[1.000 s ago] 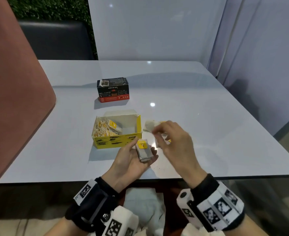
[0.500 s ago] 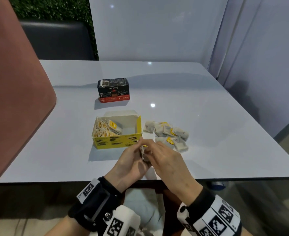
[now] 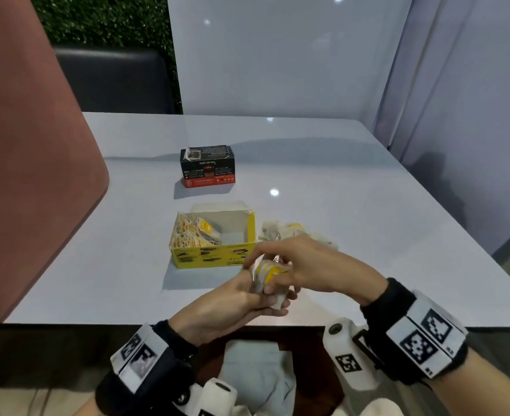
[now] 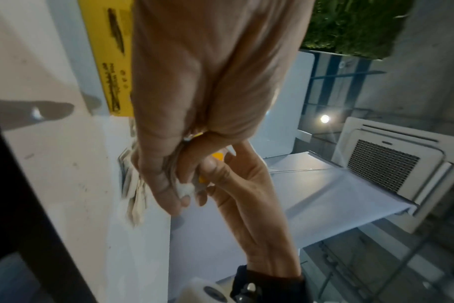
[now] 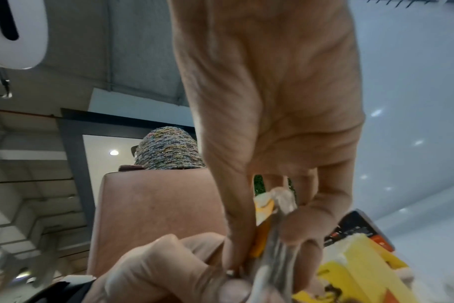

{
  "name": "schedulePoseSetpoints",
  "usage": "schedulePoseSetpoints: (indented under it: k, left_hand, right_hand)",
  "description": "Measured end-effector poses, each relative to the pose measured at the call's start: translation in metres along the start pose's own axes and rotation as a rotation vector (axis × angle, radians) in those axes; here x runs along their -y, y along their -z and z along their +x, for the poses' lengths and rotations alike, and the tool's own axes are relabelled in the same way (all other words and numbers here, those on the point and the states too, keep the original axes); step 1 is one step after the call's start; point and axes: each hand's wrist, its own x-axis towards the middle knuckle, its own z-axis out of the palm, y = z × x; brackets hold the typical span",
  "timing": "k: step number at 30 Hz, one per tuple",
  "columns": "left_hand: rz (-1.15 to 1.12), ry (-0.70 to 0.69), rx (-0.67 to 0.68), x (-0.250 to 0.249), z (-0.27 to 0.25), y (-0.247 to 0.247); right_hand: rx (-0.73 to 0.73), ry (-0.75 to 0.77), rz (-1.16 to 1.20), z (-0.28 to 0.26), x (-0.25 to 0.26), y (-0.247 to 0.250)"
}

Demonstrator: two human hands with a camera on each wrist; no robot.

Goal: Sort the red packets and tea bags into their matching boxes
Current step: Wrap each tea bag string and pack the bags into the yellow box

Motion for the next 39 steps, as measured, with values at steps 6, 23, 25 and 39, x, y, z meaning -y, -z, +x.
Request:
schedulePoseSetpoints:
  k: [6, 23, 25, 39]
  left_hand:
    - [0.355, -0.132, -0.454, -0.041, -0.019, 0.042]
    - [1.085, 0.149, -0.566, -0.034, -0.021, 0.127]
    - [1.09, 0.144, -0.586, -0.032, -0.02, 0.125]
    - [1.046, 0.111, -0.614, -0.026, -0.021, 0.125]
  right_hand:
    - [-0.247, 0.129, -0.166, 0.047, 0.022, 0.025]
    - [0.373, 0.119, -0.703, 0.136, -0.006, 0.002]
    - [0.354, 0.112, -0.653, 0.135, -0.009, -0.004]
    - [0.146, 0.012, -0.18, 0.13, -0.015, 0.008]
